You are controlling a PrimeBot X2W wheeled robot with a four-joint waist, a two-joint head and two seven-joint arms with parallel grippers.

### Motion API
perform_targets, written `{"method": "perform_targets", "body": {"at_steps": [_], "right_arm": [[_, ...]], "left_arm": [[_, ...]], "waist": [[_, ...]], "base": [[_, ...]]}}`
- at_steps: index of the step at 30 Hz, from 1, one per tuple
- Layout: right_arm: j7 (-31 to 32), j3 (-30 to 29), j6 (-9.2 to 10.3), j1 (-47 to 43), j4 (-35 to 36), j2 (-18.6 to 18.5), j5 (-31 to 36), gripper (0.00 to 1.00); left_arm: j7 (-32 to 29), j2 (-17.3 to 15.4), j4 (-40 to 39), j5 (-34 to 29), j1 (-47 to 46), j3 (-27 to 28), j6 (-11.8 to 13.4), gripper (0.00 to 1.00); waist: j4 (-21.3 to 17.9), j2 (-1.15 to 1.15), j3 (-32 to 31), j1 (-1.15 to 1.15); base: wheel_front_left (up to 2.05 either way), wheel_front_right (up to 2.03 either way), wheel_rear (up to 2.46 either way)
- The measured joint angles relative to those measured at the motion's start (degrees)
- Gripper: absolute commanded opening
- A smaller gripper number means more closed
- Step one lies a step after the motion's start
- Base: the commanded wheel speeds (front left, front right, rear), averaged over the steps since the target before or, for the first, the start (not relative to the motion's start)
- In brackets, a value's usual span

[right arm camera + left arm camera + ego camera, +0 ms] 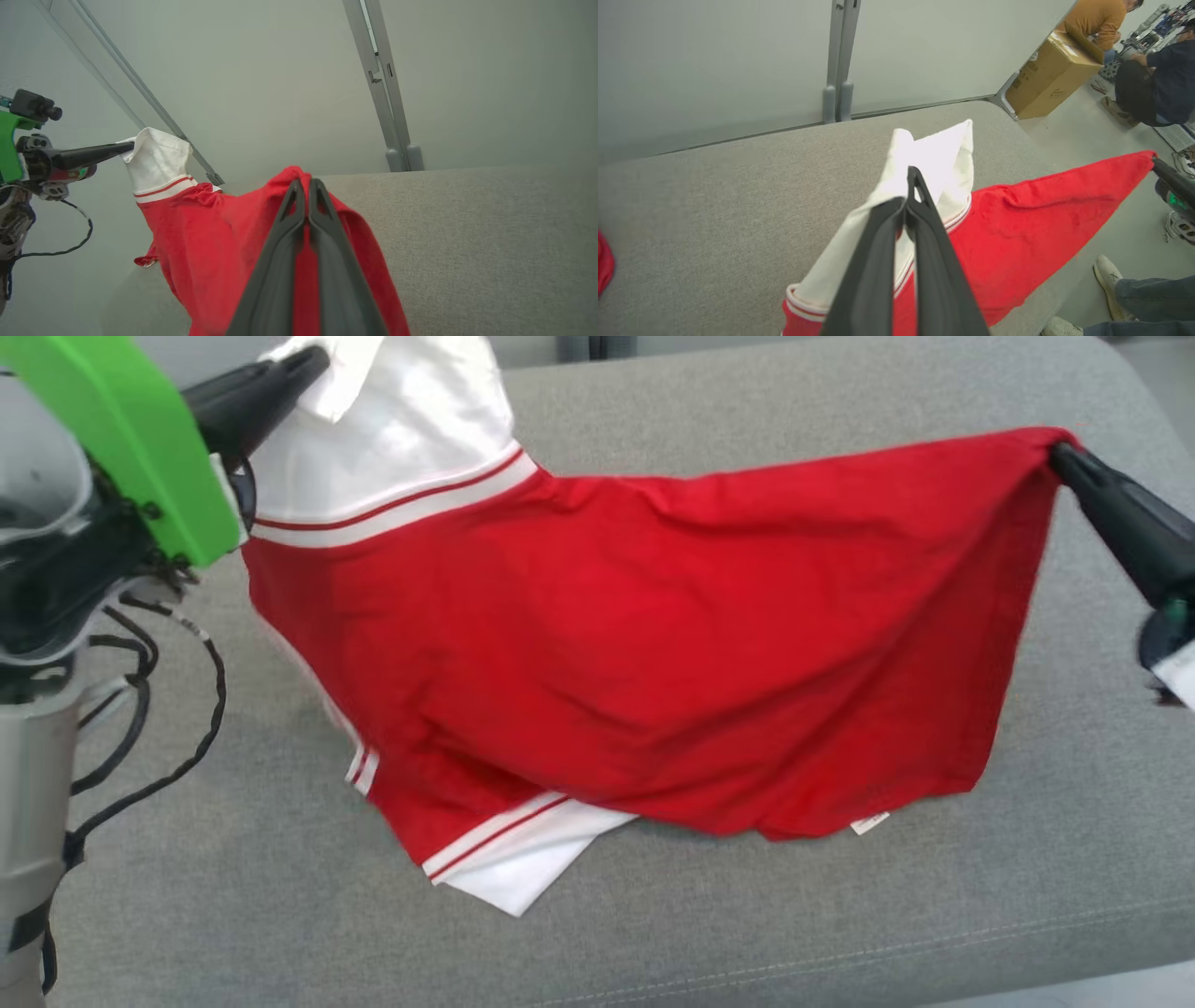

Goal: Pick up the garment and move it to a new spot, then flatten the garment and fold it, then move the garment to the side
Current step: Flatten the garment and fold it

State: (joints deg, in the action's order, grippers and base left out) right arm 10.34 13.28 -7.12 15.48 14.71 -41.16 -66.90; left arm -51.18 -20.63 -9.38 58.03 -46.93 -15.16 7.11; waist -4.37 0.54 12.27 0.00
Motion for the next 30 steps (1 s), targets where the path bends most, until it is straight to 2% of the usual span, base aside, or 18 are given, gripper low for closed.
{"method": "perform_targets", "body": {"at_steps": [2, 3, 5, 8, 11, 14, 17, 19, 25, 30], "right_arm": [[2.5, 2.49, 0.48, 4.08, -2.3, 2.52, -1.31, 0.0], [2.9, 2.98, 1.87, 6.68, -3.83, 4.13, -1.0, 0.0], [2.42, 1.8, 5.66, 14.27, -7.56, 6.1, 3.26, 0.0], [-1.31, -3.92, 11.32, 29.27, -10.15, 7.3, 9.98, 0.0], [-2.9, -4.48, 12.78, 38.99, -9.22, 7.58, 12.56, 0.0], [-4.43, -2.21, 12.34, 41.52, -9.11, 9.79, 14.08, 0.0], [-6.0, 0.65, 11.11, 40.69, -9.53, 12.09, 14.77, 0.0], [-7.92, 2.48, 9.11, 37.27, -10.58, 12.48, 15.72, 0.0], [-12.72, 8.37, 5.33, 17.18, -18.22, 15.1, 17.27, 0.0], [-14.44, 11.95, 3.59, 6.68, -25.03, 15.32, 17.83, 0.0]], "left_arm": [[0.24, 0.18, 4.27, -3.27, -0.45, -2.11, 0.01, 0.0], [1.9, 0.47, 6.06, -6.0, -1.45, -2.79, 0.01, 0.0], [6.03, 0.91, 7.83, -11.66, -6.22, -3.75, -0.1, 0.0], [13.67, 3.74, 8.29, -17.84, -17.36, -3.15, -0.58, 0.0], [18.16, 8.36, 7.16, -18.79, -24.23, -3.6, -1.47, 0.0], [20.86, 10.62, 6.54, -18.45, -24.55, -4.52, -3.64, 0.0], [24.74, 10.31, 4.82, -18.47, -22.76, -3.72, -4.69, 0.0], [28.85, 8.86, 3.87, -19.51, -19.24, -3.75, -6.95, 0.0], [40.41, 9.24, 3.83, -19.37, 2.94, -1.26, -6.83, 0.0], [45.47, 10.79, 7.02, -16.79, 20.49, -0.49, -5.37, 0.0]], "waist": [[0.15, 0.0, 1.46, 0.0], [0.22, 0.0, 2.22, 0.0], [0.38, 0.0, 3.71, 0.0], [0.59, 0.0, 5.94, 0.0], [0.86, 0.0, 8.23, 0.0], [1.18, 0.0, 10.54, 0.0], [1.34, 0.0, 12.85, 0.0], [1.35, 0.0, 14.34, 0.0], [0.67, 0.0, 16.3, 0.01], [0.13, 0.0, 14.29, 0.01]], "base": [[0.0, 0.0, 0.0], [0.0, 0.0, 0.0], [0.0, 0.0, 0.0], [0.0, 0.0, 0.0], [0.0, 0.0, 0.0], [0.0, 0.0, 0.0], [0.0, 0.0, 0.0], [0.0, 0.0, 0.0], [0.0, 0.0, 0.0], [0.0, 0.0, 0.0]]}}
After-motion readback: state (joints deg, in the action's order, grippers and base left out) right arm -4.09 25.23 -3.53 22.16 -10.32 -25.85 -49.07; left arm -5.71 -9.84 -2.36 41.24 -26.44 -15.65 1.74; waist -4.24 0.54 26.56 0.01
